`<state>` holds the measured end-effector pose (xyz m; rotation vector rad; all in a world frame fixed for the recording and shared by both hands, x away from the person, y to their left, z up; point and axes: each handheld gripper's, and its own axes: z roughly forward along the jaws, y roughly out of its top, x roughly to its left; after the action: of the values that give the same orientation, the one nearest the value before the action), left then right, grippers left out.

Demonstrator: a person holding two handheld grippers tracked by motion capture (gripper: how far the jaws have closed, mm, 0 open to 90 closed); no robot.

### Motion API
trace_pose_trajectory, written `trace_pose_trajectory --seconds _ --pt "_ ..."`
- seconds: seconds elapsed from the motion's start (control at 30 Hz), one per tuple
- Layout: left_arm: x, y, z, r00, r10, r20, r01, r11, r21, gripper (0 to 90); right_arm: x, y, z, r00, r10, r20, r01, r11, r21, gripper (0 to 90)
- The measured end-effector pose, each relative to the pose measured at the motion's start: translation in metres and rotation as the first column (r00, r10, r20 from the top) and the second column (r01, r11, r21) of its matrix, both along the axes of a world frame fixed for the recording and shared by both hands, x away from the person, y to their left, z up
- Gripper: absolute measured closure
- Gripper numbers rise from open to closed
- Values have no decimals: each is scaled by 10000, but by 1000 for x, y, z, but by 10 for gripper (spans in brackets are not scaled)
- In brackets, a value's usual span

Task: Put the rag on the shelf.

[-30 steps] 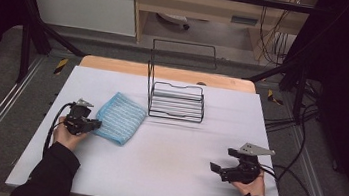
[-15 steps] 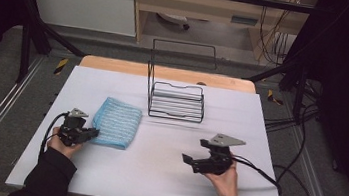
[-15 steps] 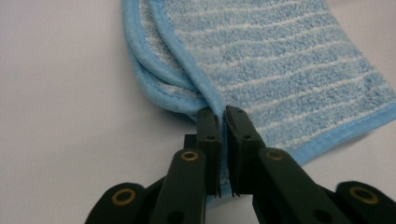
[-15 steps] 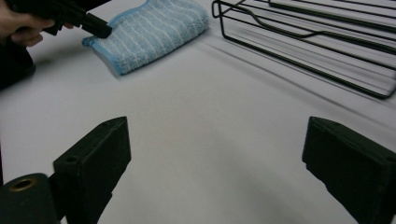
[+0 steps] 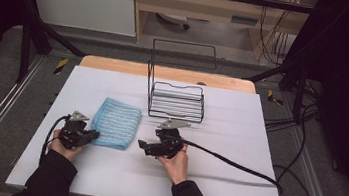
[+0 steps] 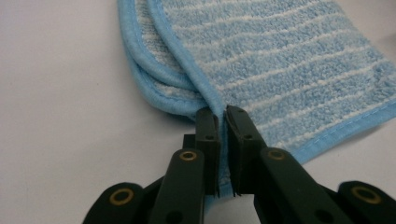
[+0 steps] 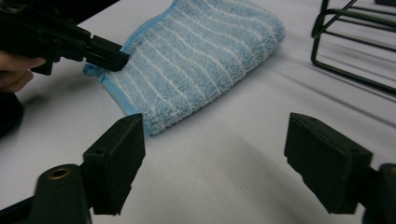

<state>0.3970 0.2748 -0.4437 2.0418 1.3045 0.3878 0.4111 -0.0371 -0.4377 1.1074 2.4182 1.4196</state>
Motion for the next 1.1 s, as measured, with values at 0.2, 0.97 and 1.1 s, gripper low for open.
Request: trace_pose_trajectory --seconds 0.2,0.97,1.1 --pt "1 1 0 10000 -64 -25 64 10000 5 834 8 38 -15 9992 82 -381 -86 9999 -91 374" --pt "1 3 2 9997 34 -243 -43 9992 -397 836 9 50 -20 9962 203 -848 -195 9998 99 892" --pt "-2 0 5 9995 -158 -277 142 9982 -583 837 3 46 -9 9974 292 -654 -294 9996 -12 894"
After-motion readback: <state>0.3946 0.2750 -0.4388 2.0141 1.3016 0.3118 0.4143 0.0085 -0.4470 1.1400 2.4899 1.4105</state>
